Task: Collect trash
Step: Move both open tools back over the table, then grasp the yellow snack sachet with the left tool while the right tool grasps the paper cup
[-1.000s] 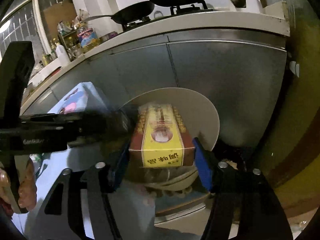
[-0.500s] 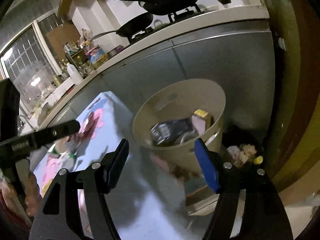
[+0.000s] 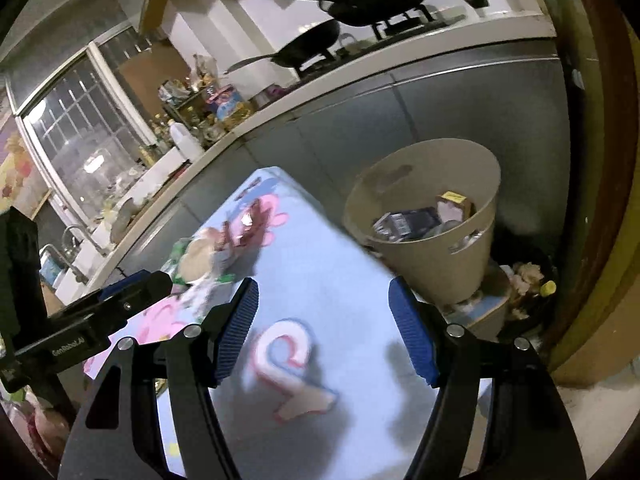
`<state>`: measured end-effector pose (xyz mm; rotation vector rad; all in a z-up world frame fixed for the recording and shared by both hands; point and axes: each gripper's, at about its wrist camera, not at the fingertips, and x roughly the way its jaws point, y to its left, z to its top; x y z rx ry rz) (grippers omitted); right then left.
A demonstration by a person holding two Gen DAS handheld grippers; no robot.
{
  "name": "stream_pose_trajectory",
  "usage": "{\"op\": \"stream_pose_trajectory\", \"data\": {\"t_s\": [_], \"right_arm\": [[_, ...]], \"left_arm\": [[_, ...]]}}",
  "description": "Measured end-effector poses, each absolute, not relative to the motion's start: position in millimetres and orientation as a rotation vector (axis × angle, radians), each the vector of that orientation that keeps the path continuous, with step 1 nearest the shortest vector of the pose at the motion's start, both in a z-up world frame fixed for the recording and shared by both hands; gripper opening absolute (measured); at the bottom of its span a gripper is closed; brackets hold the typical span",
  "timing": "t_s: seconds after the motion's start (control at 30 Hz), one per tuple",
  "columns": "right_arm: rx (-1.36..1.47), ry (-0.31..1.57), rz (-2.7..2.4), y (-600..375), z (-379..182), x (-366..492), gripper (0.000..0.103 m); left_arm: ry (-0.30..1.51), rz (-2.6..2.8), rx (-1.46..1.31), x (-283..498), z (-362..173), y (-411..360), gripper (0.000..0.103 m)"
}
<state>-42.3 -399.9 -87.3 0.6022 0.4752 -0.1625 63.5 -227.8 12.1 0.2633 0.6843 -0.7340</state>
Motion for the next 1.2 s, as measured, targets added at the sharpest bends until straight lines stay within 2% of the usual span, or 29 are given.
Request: {"op": "stream_pose_trajectory", "data": {"t_s": [0.13, 0.27, 0.57, 1.2], "right_arm": [[0.599, 0.455, -0.14, -377, -71, -46, 0.07], [0.571, 0.431, -0.122, -354, -54, -48, 0.077], [0.508, 0.441, -0.063, -303, -39, -41, 0.077], [0.433, 0.533, 0.033, -245, -44, -15, 0.077]], "left_arm": [[0.644, -0.698, 0.227, 57, 23, -196, 0.068], [0.617, -0.662, 0.188, 53, 30, -168, 0.069], [0.602, -0.587, 0.107, 59, 34, -116, 0.069], [0.604, -0.459, 0.04, 79, 23, -48, 0.069]]}}
